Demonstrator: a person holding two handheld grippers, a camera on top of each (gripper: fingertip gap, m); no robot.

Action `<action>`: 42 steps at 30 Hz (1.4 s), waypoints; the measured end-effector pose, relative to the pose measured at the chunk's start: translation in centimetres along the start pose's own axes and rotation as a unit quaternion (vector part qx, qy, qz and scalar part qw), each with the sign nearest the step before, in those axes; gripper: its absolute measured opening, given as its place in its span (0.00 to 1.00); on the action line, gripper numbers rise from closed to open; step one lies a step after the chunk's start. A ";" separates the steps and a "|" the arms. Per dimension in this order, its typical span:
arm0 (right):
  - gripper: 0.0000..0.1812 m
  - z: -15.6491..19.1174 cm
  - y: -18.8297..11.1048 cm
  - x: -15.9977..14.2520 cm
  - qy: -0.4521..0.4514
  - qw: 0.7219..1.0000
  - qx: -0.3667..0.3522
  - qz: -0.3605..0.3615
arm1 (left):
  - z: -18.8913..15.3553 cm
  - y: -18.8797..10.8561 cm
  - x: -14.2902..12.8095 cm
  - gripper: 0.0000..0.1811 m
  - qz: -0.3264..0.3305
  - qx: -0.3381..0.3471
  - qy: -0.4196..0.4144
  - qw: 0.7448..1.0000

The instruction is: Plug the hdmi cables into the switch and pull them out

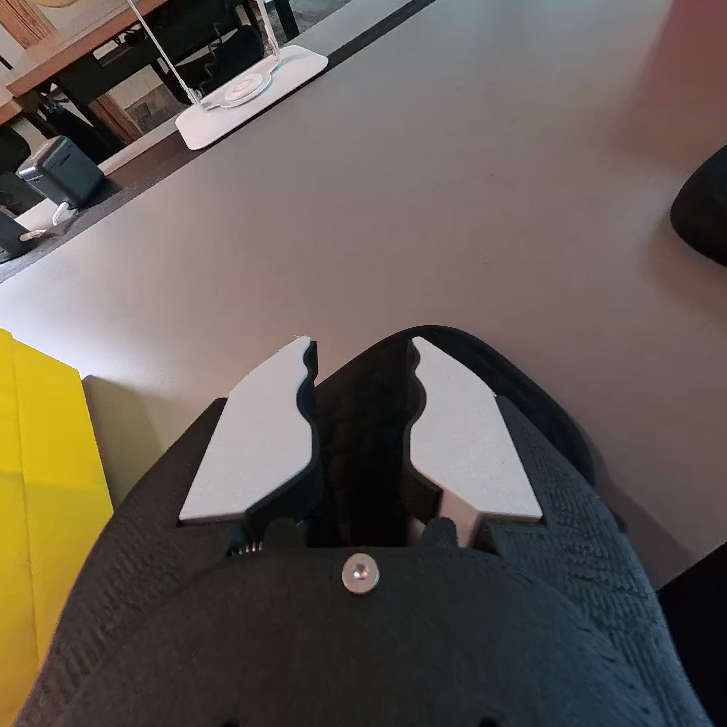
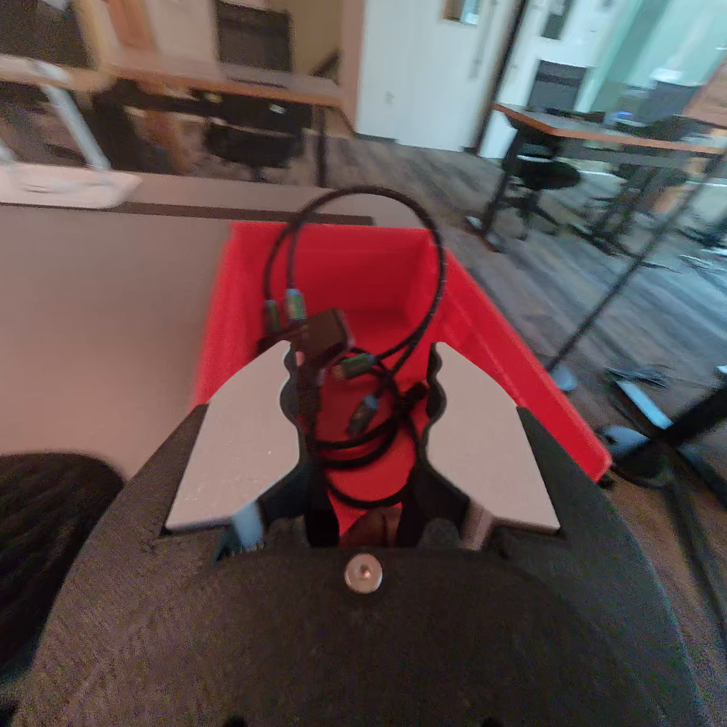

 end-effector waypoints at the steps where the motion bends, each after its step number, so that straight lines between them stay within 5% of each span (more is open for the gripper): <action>1: 0.34 0.6 -1.2 0.2 0.011 0.999 0.049 -0.003 | 0.0 0.0 0.0 0.24 0.001 0.000 0.001 1.000; 5: 0.37 4.1 -3.8 -1.6 -0.017 0.971 0.214 0.109 | -0.2 0.1 -0.1 0.24 0.006 0.001 0.010 1.000; 7: 0.33 5.1 -3.1 -2.9 -0.080 0.962 0.206 0.158 | -0.2 0.1 0.0 0.24 0.005 0.003 0.015 1.000; 10: 0.11 6.5 -0.7 -4.5 -0.076 0.957 0.187 0.209 | -0.3 0.1 0.0 0.24 0.002 0.002 0.018 1.000; 11: 0.11 7.0 -0.1 -5.1 -0.075 0.954 0.177 0.228 | -0.3 0.1 0.0 0.24 0.002 0.001 0.016 1.000; 16: 0.11 9.1 1.9 -5.7 -0.141 0.959 0.118 0.214 | -0.3 0.2 -0.1 0.24 0.007 -0.003 0.013 1.000; 28: 0.10 8.6 2.6 -6.3 -0.113 0.972 0.103 0.179 | -0.3 0.0 0.0 0.24 -0.009 -0.001 0.014 1.000; 32: 0.20 8.5 2.7 -5.7 -0.081 0.983 0.113 0.116 | -0.3 -1.6 1.2 0.24 -0.069 -0.024 -0.015 0.997; 36: 0.34 8.6 0.9 -1.4 0.000 0.982 0.163 -0.095 | 1.6 -6.1 4.5 0.28 -0.146 -0.071 -0.065 0.985; 39: 0.46 9.7 -1.1 1.6 0.051 0.933 0.213 -0.285 | 6.0 -9.9 6.1 0.29 -0.156 -0.049 -0.041 0.986; 42: 0.54 12.3 -2.7 2.7 0.081 0.871 0.279 -0.397 | 12.3 -11.8 6.4 0.23 -0.070 -0.010 0.034 0.997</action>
Point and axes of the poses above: each gripper's, where its closed fingertips meet, y out along the fingers, x out of its top, z = x × y across the jaws, the point moved 8 cm from there along -y, back along the fingers, and after that the axes turned 11 degrees about -z, right-handed, at the moved point
